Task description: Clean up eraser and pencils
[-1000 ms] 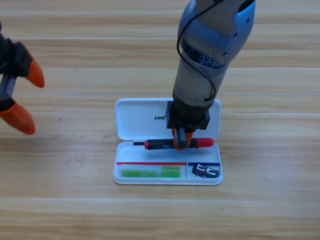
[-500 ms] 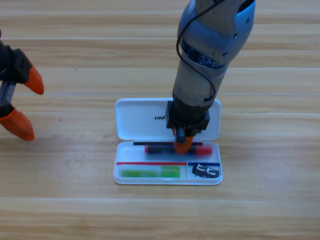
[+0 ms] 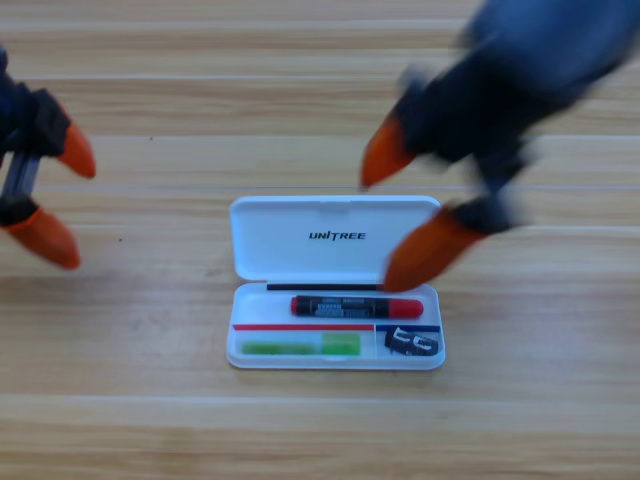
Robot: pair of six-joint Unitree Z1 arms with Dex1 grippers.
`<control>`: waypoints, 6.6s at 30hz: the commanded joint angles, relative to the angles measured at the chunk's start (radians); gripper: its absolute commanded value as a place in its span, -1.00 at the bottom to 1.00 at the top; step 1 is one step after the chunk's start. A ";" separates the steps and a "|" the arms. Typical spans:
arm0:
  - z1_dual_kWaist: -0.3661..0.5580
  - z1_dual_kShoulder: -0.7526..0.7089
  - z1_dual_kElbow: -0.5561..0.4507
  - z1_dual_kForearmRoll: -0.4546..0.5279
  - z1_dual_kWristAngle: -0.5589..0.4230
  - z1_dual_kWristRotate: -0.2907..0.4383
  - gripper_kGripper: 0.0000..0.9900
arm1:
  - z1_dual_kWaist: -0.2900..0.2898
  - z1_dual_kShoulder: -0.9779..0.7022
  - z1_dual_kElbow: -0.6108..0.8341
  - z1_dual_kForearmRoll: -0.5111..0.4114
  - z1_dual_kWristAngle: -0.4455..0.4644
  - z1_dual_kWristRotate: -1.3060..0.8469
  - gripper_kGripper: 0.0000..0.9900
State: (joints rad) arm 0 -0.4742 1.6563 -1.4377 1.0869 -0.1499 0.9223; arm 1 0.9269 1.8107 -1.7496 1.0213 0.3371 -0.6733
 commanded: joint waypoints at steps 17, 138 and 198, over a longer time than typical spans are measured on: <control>0.213 0.674 -0.580 -0.030 -0.458 0.119 -1.00 | -0.051 -0.412 0.463 -0.371 0.240 0.185 0.91; 0.069 0.749 -0.489 0.142 -0.616 0.188 -1.00 | -0.048 -0.287 0.453 -0.371 0.281 0.202 0.91; -0.043 0.622 0.005 -0.331 -0.468 0.110 -1.00 | -0.042 -0.278 0.456 -0.371 0.281 0.201 0.91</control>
State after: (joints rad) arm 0 -0.4901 2.2278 -1.5032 0.7805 -0.6560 1.0531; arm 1 0.8973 1.4781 -1.3131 0.6693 0.6111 -0.4734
